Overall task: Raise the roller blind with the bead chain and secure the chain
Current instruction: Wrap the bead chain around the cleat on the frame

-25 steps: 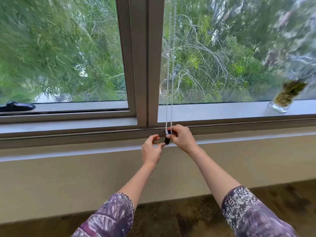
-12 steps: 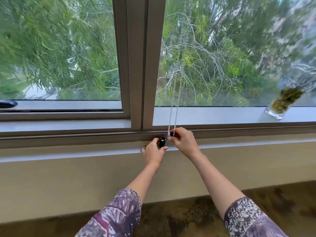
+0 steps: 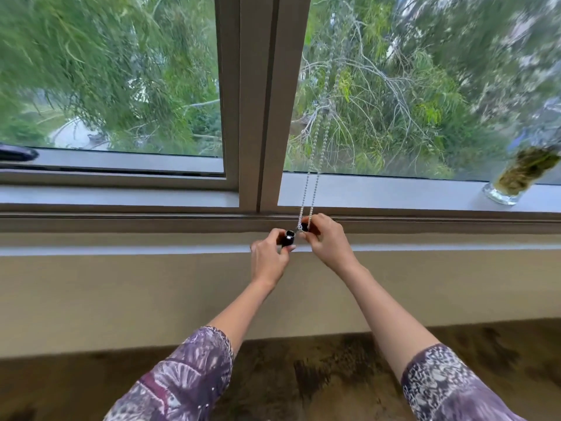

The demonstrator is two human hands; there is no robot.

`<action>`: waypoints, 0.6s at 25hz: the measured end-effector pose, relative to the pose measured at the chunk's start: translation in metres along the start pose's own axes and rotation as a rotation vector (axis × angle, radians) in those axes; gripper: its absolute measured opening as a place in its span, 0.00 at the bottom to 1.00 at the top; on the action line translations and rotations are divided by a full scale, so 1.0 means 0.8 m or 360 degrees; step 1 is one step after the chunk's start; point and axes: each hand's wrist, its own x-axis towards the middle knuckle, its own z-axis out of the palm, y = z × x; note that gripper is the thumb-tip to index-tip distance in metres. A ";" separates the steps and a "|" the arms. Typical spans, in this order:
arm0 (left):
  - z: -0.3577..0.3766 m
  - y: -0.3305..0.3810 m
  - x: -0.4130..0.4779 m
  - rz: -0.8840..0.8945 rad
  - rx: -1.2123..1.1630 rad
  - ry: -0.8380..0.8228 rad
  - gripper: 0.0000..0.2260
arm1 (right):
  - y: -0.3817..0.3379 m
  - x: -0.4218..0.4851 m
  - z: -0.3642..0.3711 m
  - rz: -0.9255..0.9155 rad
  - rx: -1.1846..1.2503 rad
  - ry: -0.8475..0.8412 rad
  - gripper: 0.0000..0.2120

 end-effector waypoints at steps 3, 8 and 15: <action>-0.022 -0.012 -0.005 0.0066 -0.0067 -0.0002 0.14 | -0.014 -0.003 0.011 -0.0069 0.0001 -0.0031 0.08; -0.056 -0.018 -0.007 0.0066 -0.0150 -0.0015 0.12 | -0.043 -0.004 0.031 -0.0216 0.0007 -0.0100 0.07; -0.096 -0.032 -0.015 0.0094 -0.0168 -0.0286 0.16 | -0.067 -0.017 0.049 -0.0311 0.0038 -0.0066 0.09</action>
